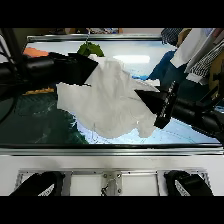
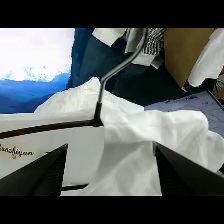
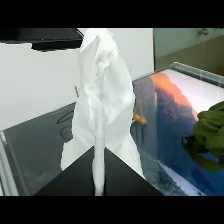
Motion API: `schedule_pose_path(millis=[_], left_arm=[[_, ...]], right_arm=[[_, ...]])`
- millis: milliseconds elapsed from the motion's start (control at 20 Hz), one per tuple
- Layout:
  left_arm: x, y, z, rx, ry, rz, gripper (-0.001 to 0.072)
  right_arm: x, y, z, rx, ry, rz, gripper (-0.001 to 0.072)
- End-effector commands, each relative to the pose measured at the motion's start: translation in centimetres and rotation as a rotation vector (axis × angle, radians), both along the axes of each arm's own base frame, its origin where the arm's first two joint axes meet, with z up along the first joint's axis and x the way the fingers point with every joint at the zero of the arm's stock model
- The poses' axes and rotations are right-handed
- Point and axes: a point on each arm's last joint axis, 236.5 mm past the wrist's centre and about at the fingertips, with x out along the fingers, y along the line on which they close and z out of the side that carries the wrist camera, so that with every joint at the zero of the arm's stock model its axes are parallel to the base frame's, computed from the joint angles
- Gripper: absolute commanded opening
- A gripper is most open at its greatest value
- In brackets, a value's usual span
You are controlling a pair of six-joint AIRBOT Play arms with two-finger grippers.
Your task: Fold the clothes and pants, and hang the long-sleeved shirts on hangers.
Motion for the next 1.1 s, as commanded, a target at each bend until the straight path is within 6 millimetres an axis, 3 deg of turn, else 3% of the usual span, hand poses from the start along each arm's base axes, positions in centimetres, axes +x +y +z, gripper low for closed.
schedule_pose_path(millis=[0,150,300,450,500,550,600,750,1050], left_arm=[[-0.2,2.9,1.5,-0.008,-0.035,0.065,0.0562],[-0.4,6.1,3.1,-0.020,-0.074,0.145,0.0562],[-0.8,8.9,4.6,-0.031,-0.118,0.223,0.0562],[-0.9,11.1,4.8,-0.023,-0.121,0.287,0.0559],[-0.9,11.5,4.3,-0.011,-0.103,0.297,0.0376],[-0.7,11.7,3.7,0.001,-0.081,0.299,0.0136],[-0.6,11.7,3.1,0.008,-0.066,0.298,0.0014],[0.0,11.4,0.6,0.017,-0.009,0.292,0.0012],[1.2,11.5,-2.6,0.030,0.044,0.302,0.0012]], right_arm=[[-0.1,0.0,0.4,0.020,0.003,0.003,0.0005],[0.4,-0.3,0.6,0.023,-0.005,-0.022,0.0005],[0.6,-0.7,1.6,-0.004,-0.121,-0.055,0.0005],[2.7,-3.9,4.2,0.014,-0.225,-0.251,0.0005],[3.3,-5.5,5.2,0.016,-0.263,-0.338,0.0005],[3.7,-7.2,6.1,0.022,-0.292,-0.417,0.0005],[3.9,-9.1,7.1,0.026,-0.321,-0.500,0.0005],[3.3,-13.8,9.2,-0.034,-0.431,-0.700,0.0004],[-1.1,-20.3,13.2,-0.067,-0.592,-0.963,0.0005]])
